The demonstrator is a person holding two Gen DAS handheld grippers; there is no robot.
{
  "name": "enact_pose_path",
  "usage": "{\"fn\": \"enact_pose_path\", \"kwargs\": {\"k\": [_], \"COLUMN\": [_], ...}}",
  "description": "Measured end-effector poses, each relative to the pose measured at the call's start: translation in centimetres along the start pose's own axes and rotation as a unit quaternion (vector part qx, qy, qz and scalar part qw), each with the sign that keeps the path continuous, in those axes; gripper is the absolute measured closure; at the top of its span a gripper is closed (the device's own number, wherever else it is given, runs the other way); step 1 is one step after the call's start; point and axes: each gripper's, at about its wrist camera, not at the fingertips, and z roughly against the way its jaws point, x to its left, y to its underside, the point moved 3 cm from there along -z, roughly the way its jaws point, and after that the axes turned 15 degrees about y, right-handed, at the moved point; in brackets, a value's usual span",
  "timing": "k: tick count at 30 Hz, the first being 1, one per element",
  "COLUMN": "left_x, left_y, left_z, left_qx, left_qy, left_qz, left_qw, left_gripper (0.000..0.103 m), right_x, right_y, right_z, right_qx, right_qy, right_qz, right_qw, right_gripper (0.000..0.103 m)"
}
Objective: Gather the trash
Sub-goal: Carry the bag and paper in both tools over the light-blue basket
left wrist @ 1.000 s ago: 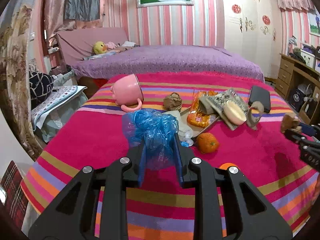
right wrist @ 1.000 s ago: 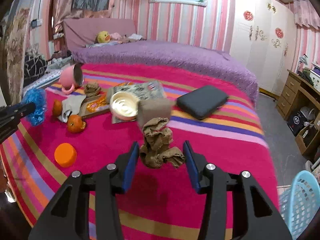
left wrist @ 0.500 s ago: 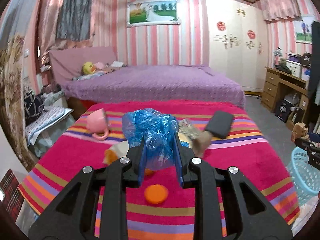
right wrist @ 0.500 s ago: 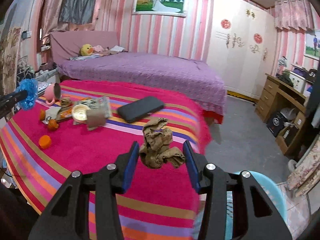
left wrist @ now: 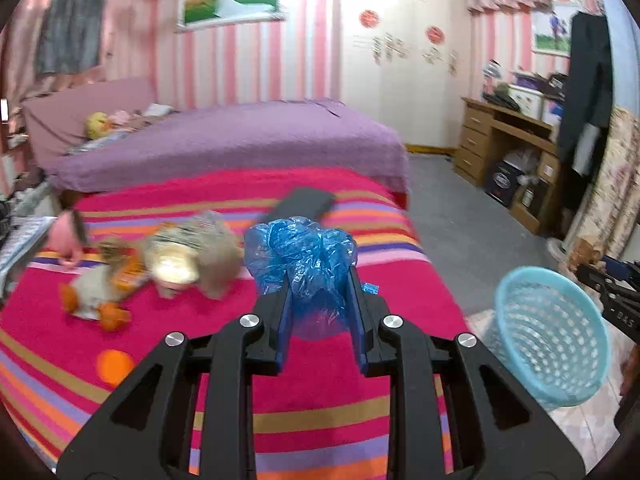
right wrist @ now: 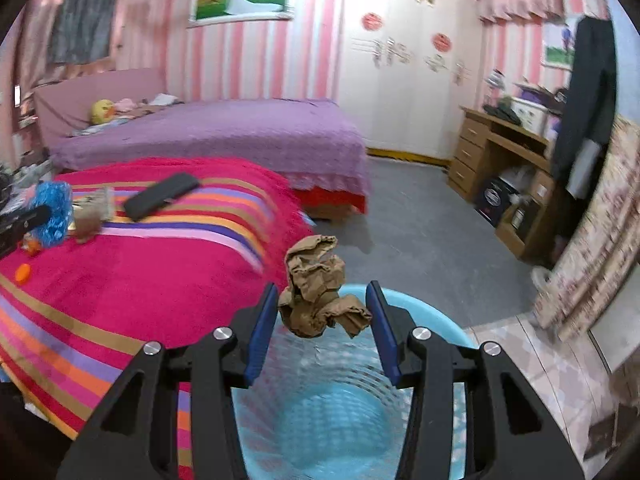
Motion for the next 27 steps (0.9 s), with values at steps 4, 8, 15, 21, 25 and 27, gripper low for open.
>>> {"fn": "enact_pose_path", "kwargs": {"k": [4, 8, 15, 21, 25, 27], "left_x": [-3.7, -7.9, -14.1, -17.2, -18.3, -18.7], "left_y": [0.9, 2.0, 3.0, 3.7, 3.7, 3.8], "left_z": [-3.1, -6.1, -9.8, -12.4, -13.3, -13.3], "left_qx": [0.029, 0.051, 0.084, 0.108, 0.098, 0.088], "left_qy": [0.042, 0.069, 0.128, 0.14, 0.139, 0.133], "left_qz": [-0.012, -0.04, -0.048, -0.045, -0.044, -0.053], "left_qw": [0.9986, 0.9955, 0.9871, 0.9833, 0.9845, 0.9858], "left_gripper": [0.08, 0.08, 0.08, 0.08, 0.079, 0.078], "right_x": [-3.3, -5.6, -8.2, -9.5, -9.7, -9.4], "right_y": [1.5, 3.2, 5.0, 5.7, 5.8, 5.9], "right_z": [-1.7, -3.5, -4.9, -5.4, -5.3, -5.4], "right_qx": [0.018, 0.036, 0.05, 0.052, 0.039, 0.031], "right_qy": [0.019, 0.033, 0.05, 0.057, 0.061, 0.06], "right_qz": [-0.018, -0.031, -0.055, -0.071, -0.084, -0.081], "right_qw": [1.0, 0.998, 0.996, 0.994, 0.994, 0.994], "right_gripper": [0.058, 0.058, 0.058, 0.058, 0.058, 0.058]}}
